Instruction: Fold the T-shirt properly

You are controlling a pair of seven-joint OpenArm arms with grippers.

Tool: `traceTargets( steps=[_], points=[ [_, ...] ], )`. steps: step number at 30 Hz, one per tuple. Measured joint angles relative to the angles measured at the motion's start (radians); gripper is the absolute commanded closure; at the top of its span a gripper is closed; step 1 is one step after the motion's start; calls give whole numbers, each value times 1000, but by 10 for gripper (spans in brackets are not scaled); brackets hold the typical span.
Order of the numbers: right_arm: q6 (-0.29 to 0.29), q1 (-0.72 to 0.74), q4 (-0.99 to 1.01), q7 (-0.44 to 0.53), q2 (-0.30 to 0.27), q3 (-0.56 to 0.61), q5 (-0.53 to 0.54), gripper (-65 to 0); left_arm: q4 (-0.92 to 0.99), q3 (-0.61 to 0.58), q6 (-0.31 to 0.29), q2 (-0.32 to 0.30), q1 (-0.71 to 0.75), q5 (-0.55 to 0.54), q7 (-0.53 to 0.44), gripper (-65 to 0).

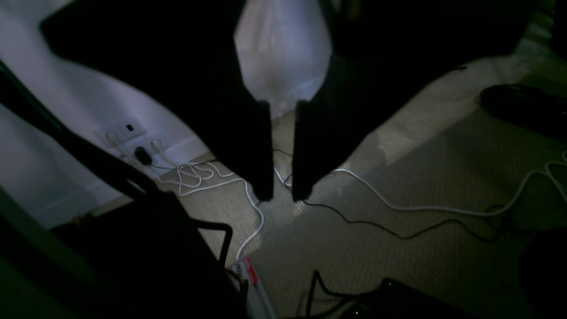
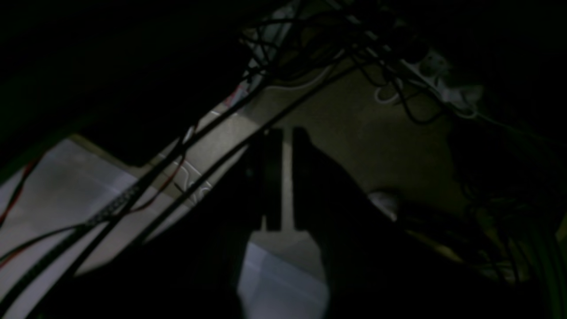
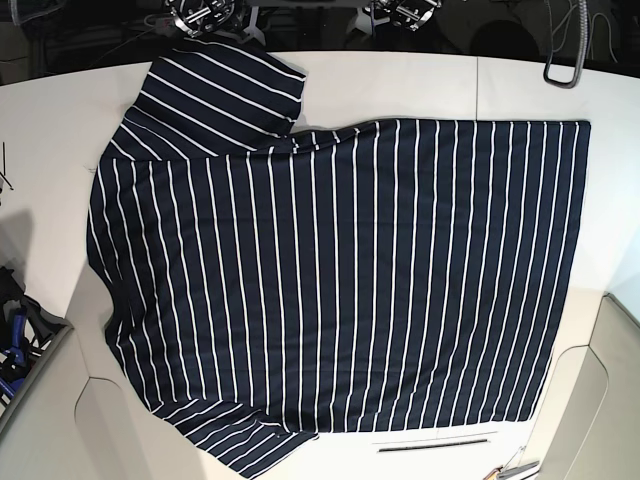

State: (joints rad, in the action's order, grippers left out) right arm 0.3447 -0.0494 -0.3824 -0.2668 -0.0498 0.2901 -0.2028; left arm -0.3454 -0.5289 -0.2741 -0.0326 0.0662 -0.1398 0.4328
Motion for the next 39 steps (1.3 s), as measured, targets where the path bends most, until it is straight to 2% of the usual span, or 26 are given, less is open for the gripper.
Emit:
traceTargets(
  steps=[7,11,19,23,27,30,32,35,39],
  points=[
    [0,10,-36,0,0,0,1,-52,-9,0,0,0,0,0,-19,-110],
    [0,8,-57,0,0,0,78,-52,-9,0,0,0,0,0,-18,-110],
    [2,10,-120,0,0,0,83,-52,-9,0,0,0,0,0,-57,-110],
    [3,3,-119,-4,0,0,82,-52,-9,0,-1,0,0,0,-121,-110],
    [3,3,-120,-4,0,0,52,-52,-9,0,-4,0,0,0,-120,-110],
    [3,3,-120,-4,0,0,52,-52,-16,0,-124,-1,0,66,-85,-110],
    [11,3,-119,-5,-1,0,52,-52,-28,0,-161,0,3,58,-46,-110],
    [30,2,-119,-5,-3,0,52,-52,-32,0,-201,0,9,30,-11,-110],
    [29,-10,-120,-4,-3,0,53,-52,-38,0,-207,-16,42,4,-13,-110]
  ],
)
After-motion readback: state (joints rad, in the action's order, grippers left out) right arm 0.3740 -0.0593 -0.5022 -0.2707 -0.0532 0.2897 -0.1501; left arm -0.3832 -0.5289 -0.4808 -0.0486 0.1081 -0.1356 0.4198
